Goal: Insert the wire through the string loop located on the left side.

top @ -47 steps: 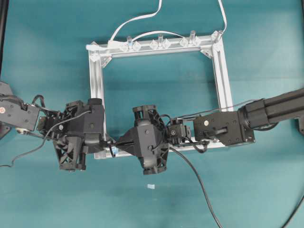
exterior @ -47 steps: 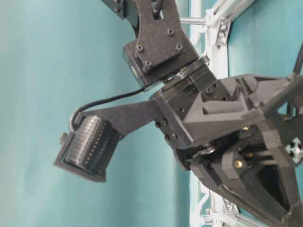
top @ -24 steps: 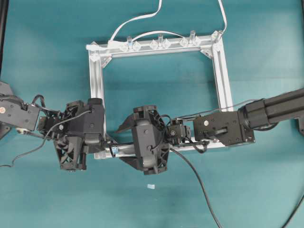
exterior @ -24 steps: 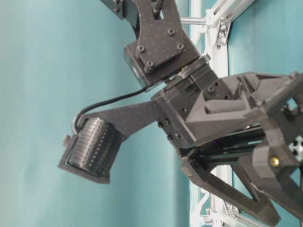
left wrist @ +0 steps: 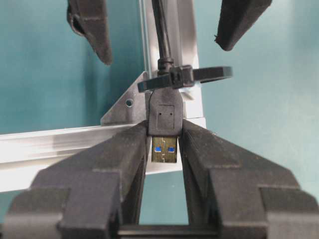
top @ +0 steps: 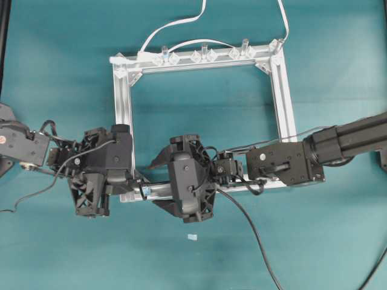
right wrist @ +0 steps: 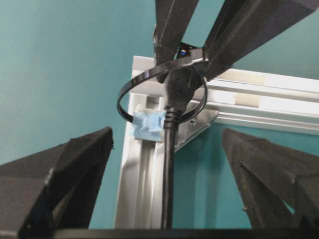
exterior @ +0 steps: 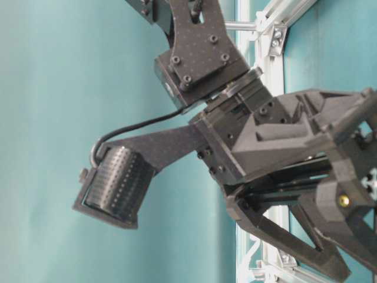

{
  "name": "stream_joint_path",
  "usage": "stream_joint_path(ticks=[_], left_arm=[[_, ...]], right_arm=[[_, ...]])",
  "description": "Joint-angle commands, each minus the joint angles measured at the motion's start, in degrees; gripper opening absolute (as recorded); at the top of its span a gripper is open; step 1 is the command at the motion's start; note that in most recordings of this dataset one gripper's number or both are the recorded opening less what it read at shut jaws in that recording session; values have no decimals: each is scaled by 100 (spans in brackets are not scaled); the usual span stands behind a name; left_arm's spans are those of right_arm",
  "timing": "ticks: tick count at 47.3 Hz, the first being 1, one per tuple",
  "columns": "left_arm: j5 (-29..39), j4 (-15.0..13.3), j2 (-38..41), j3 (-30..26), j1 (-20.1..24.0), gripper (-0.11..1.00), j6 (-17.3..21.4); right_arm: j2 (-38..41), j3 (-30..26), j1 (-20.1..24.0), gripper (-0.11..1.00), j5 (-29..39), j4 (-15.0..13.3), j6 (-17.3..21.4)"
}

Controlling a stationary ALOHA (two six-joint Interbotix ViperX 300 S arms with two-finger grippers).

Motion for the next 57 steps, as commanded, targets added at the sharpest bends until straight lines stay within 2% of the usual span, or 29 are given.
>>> stream_joint_path(ticks=[1, 15, 24, 41, 57], left_arm=[[62, 9, -211, -18, -9, 20, -18], [510, -18, -598, 149, -35, 20, -35], [712, -44, -809, 308, -290, 20, -62], [773, -35, -1072, 536, -606, 20, -844], [782, -35, -1424, 791, -668, 20, -914]], right_arm=[[-132, -132, 26, 95, -18, -18, 0], [-167, -123, 44, 95, -18, -18, -18], [-193, -114, 53, 95, -18, -18, -18], [-290, 62, 97, 95, -35, -18, -18], [-606, 589, 158, 95, -149, -18, 9]])
